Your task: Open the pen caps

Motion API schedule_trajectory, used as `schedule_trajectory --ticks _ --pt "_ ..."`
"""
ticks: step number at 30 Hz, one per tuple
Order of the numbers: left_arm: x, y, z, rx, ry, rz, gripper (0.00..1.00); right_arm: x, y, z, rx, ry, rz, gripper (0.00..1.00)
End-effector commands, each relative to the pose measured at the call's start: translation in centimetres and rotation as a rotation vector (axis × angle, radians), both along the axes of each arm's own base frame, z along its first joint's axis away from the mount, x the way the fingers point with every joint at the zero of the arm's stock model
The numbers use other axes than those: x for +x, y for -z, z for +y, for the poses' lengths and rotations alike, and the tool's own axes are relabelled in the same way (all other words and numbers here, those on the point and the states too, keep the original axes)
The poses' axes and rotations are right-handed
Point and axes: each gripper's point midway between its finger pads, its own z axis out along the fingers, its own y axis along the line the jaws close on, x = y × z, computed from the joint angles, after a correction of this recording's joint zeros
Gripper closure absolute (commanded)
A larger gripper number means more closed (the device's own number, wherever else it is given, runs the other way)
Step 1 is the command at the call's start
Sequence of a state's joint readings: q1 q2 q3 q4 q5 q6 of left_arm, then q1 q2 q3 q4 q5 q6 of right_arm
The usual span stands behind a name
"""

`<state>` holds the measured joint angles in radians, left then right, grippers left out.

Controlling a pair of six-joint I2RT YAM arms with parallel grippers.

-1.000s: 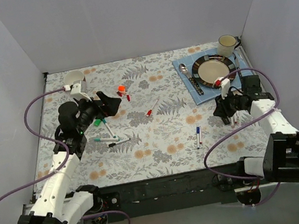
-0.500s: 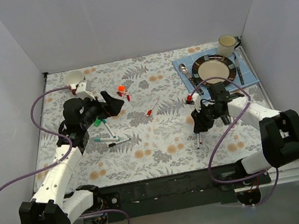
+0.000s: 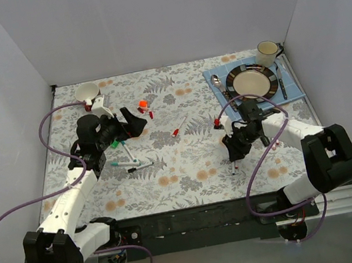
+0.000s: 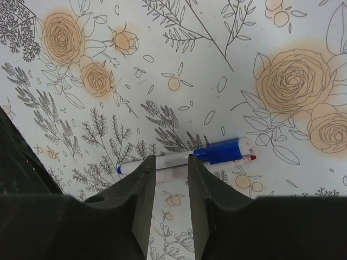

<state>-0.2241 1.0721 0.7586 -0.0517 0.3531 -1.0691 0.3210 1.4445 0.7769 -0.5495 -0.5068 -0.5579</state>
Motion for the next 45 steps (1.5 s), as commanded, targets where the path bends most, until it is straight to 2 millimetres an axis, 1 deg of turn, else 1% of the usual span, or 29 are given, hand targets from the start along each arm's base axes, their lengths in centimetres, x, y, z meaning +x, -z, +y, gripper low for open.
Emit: schedule_trajectory --ticks 1,5,9,20,25,28,29,34,37,38,40,43,45 --pt "0.3 -0.8 0.1 0.014 -0.002 -0.028 0.02 0.2 -0.9 -0.3 -0.021 -0.021 -0.021 0.62" --pt "0.3 -0.9 0.2 0.014 -0.004 -0.027 0.02 0.0 -0.7 -0.1 -0.028 -0.032 -0.013 0.61" --pt "0.3 -0.9 0.2 0.016 -0.008 -0.030 0.02 0.0 0.0 -0.2 -0.054 -0.023 0.008 0.60" --pt "0.4 -0.8 0.3 0.019 -0.010 -0.028 0.02 0.8 1.1 -1.1 -0.120 0.034 0.007 0.58" --pt "0.4 -0.8 0.2 0.018 -0.009 -0.027 0.02 1.1 1.1 -0.9 -0.122 0.040 0.005 0.58" --pt "0.4 -0.7 0.3 0.020 -0.012 -0.023 0.02 1.1 1.1 -0.3 -0.125 0.023 0.007 0.58" --pt "0.4 -0.6 0.3 0.021 -0.012 -0.022 0.02 1.0 0.9 0.1 -0.115 0.010 0.007 0.57" --pt "0.5 -0.4 0.5 0.029 -0.020 -0.017 0.02 1.1 0.3 0.9 -0.089 -0.002 0.002 0.54" --pt "0.6 -0.4 0.4 0.029 -0.019 -0.017 0.02 1.4 0.2 1.4 -0.087 -0.001 -0.005 0.50" --pt "0.6 -0.3 0.4 0.030 -0.019 -0.013 0.02 1.4 0.4 1.5 -0.097 -0.005 -0.002 0.45" --pt "0.7 -0.3 0.5 0.032 -0.021 -0.014 0.02 1.9 0.3 1.9 -0.106 0.000 -0.011 0.44" --pt "0.7 -0.2 0.5 0.037 -0.025 -0.013 0.02 2.1 0.9 2.5 -0.142 -0.017 -0.018 0.44" --pt "0.8 -0.1 0.6 0.038 -0.028 -0.010 0.02 1.9 1.6 2.8 -0.181 -0.035 -0.020 0.44"
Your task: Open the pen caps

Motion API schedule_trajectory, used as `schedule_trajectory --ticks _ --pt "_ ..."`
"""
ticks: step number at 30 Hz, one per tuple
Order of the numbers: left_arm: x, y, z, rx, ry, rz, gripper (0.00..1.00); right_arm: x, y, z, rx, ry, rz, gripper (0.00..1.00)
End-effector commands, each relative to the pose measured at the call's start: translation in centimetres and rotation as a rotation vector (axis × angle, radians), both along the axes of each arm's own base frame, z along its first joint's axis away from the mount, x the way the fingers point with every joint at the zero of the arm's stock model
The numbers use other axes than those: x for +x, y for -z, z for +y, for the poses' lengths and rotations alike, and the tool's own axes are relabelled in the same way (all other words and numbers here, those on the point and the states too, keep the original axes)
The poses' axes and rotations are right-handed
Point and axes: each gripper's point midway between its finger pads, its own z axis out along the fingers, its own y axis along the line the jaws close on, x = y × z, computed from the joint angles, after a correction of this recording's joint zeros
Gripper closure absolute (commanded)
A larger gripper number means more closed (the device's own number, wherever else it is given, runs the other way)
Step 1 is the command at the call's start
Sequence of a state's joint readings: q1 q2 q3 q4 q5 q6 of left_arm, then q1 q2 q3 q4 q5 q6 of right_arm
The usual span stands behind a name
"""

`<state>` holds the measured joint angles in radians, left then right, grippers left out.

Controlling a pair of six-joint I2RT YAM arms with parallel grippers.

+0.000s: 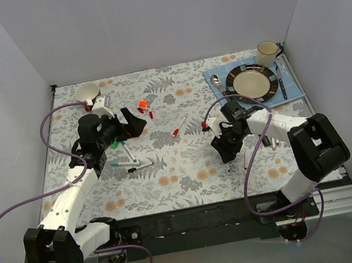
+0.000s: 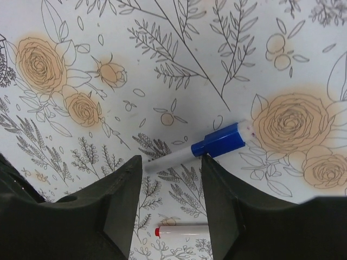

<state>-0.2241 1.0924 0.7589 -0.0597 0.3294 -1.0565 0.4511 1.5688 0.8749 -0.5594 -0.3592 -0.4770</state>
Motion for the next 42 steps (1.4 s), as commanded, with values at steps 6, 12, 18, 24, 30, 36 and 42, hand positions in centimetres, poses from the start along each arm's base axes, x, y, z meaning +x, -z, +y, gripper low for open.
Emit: schedule_trajectory --ticks 6,12,18,24,30,36,42 --pt "0.4 -0.9 0.2 0.015 -0.004 -0.024 0.02 -0.1 1.8 1.9 -0.127 -0.138 -0.077 0.49" --pt "0.2 -0.7 -0.4 -0.012 0.019 -0.006 0.02 -0.5 3.3 0.5 -0.245 -0.181 -0.113 0.73" --pt "-0.7 0.3 -2.1 -0.128 0.079 0.074 0.02 0.1 2.9 0.7 -0.240 -0.166 -0.143 0.96" --pt "-4.6 2.2 -6.9 -0.505 0.209 0.290 0.06 -0.8 0.8 3.2 -0.050 -0.167 -0.071 0.99" --pt "-9.0 5.0 -12.9 -0.616 0.215 0.385 0.09 -2.4 -3.4 6.1 0.215 -0.246 -0.018 0.99" --pt "-8.5 5.4 -16.7 -0.675 0.189 0.402 0.20 -4.4 -6.9 7.3 0.416 -0.333 0.015 0.99" --pt "-8.5 6.9 -19.8 -0.662 0.193 0.445 0.38 -4.7 -8.2 7.4 0.487 -0.335 0.028 0.99"
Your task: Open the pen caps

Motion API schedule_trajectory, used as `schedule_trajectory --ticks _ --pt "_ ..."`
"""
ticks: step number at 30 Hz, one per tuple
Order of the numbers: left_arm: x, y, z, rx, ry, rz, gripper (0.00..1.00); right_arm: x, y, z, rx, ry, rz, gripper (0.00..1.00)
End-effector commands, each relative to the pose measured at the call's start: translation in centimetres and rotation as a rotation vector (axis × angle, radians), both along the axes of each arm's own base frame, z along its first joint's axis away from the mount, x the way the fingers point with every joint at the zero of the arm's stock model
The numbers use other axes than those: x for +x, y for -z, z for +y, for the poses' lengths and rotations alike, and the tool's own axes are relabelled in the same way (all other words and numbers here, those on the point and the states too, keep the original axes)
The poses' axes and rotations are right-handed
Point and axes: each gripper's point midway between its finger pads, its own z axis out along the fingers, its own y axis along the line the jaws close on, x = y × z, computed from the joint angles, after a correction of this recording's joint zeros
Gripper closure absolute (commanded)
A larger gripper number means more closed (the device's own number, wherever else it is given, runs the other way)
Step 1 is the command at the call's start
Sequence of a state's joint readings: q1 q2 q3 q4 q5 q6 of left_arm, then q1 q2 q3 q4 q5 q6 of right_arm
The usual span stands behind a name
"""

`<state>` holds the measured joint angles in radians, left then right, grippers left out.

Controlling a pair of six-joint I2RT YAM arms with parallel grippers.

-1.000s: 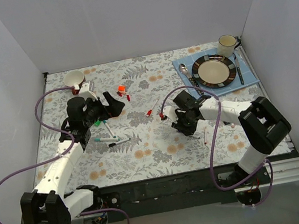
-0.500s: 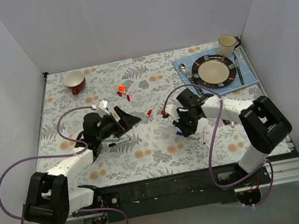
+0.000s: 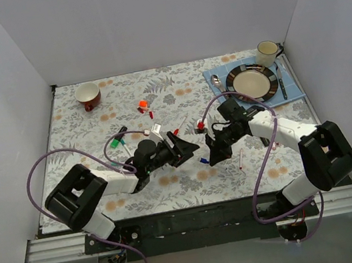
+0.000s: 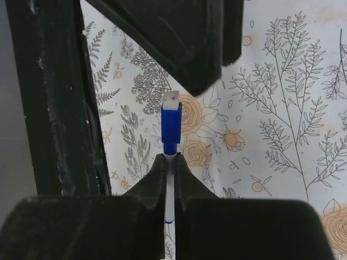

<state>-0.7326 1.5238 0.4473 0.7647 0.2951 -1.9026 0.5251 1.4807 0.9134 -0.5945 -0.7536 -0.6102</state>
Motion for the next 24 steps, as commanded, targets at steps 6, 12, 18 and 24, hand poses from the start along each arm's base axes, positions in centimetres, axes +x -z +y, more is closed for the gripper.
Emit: schedule_trajectory --ticks 6,12,18,24 --pt "1.6 -1.3 -2.5 -0.018 -0.090 -0.063 0.42 0.4 -2.3 0.4 0.093 0.032 0.002 0.99" --pt "1.7 -1.2 -3.7 0.028 -0.122 -0.080 0.54 1.4 -1.8 0.5 0.078 0.091 0.007 0.99" --pt "1.8 -0.6 -4.6 0.077 -0.147 -0.086 0.56 2.8 -1.6 -0.2 0.064 0.173 -0.014 0.99" --pt "2.0 0.0 -5.0 0.124 -0.176 -0.079 0.55 3.7 -2.2 -0.8 0.081 0.229 -0.027 0.99"
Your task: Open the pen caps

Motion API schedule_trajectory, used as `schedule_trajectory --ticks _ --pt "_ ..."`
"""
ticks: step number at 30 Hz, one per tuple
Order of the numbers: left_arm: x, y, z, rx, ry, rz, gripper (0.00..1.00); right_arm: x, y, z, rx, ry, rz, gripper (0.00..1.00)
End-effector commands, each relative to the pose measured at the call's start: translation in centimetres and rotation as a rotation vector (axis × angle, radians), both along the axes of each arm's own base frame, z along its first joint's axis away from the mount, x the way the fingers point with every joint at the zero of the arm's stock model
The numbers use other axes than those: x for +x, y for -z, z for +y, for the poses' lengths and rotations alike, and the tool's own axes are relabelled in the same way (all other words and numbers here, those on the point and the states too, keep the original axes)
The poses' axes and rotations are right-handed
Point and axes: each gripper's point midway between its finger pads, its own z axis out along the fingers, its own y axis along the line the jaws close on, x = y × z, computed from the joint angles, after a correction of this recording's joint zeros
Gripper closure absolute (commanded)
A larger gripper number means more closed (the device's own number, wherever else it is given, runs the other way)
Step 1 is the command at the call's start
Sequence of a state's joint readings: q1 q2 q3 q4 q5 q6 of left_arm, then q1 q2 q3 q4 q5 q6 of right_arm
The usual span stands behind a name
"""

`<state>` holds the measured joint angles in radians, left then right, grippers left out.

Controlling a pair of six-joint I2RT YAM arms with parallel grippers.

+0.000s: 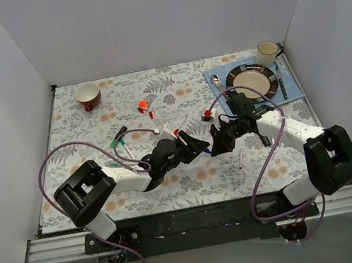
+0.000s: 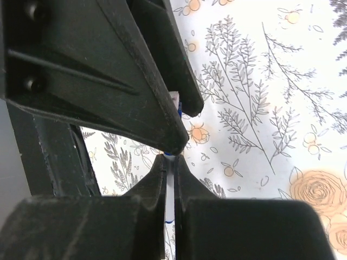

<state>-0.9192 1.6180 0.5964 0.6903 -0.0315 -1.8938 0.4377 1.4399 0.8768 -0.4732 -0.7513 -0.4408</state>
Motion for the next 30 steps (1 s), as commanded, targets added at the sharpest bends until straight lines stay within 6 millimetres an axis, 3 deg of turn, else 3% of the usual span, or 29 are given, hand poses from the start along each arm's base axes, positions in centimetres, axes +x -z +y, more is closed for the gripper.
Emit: schedule_trajectory --ticks 1,5,8,11,13,15,17,18,19,21,23,27,28,30 --pt "1.1 -0.1 -0.4 0.050 -0.060 -0.019 0.55 1.1 -1.3 0.1 0.037 0.040 -0.051 0.99" --pt "1.2 -0.5 -1.2 0.053 -0.058 -0.030 0.58 1.2 -1.0 0.1 0.028 0.050 -0.040 0.99" --pt "1.4 -0.2 -1.6 0.073 -0.067 -0.024 0.76 1.1 -0.9 0.1 0.028 0.051 -0.036 0.99" --pt "1.6 -0.2 -1.6 0.079 -0.083 -0.028 0.80 1.2 -0.9 0.0 0.026 0.054 -0.035 0.99" --pt "1.7 -0.3 -1.4 0.080 -0.090 -0.037 0.97 1.2 -0.9 0.0 0.026 0.052 -0.041 0.99" --pt "1.8 -0.6 -1.3 0.079 -0.094 -0.049 1.00 1.0 -0.9 0.1 0.032 0.038 -0.039 0.98" --pt "1.8 -1.0 -1.2 0.074 -0.096 -0.065 1.00 0.7 -0.8 0.1 0.032 0.024 -0.027 0.82" --pt "2.0 -1.4 -1.0 0.079 -0.101 -0.091 1.00 0.7 -0.8 0.1 0.035 0.011 -0.029 0.65" --pt "2.0 -1.5 -0.9 0.081 -0.101 -0.104 1.00 0.5 -0.9 0.1 0.037 0.004 -0.028 0.59" --pt "1.8 -2.6 -0.9 0.065 -0.073 -0.151 1.00 0.2 -0.8 0.2 0.044 -0.008 -0.009 0.52" --pt "1.9 -3.3 -1.0 0.040 -0.061 -0.172 1.00 0.1 -0.7 0.2 0.043 -0.017 -0.005 0.51" --pt "1.7 -4.2 -1.2 0.006 -0.043 -0.192 1.00 -0.1 -0.4 0.3 0.045 -0.025 0.012 0.59" --pt "1.6 -4.4 -1.3 -0.003 -0.035 -0.193 1.00 -0.1 -0.5 0.3 0.048 -0.027 0.016 0.67" --pt "1.9 -4.9 -1.0 -0.008 -0.044 -0.198 1.00 -0.2 -0.6 0.3 0.052 -0.031 0.016 0.98"
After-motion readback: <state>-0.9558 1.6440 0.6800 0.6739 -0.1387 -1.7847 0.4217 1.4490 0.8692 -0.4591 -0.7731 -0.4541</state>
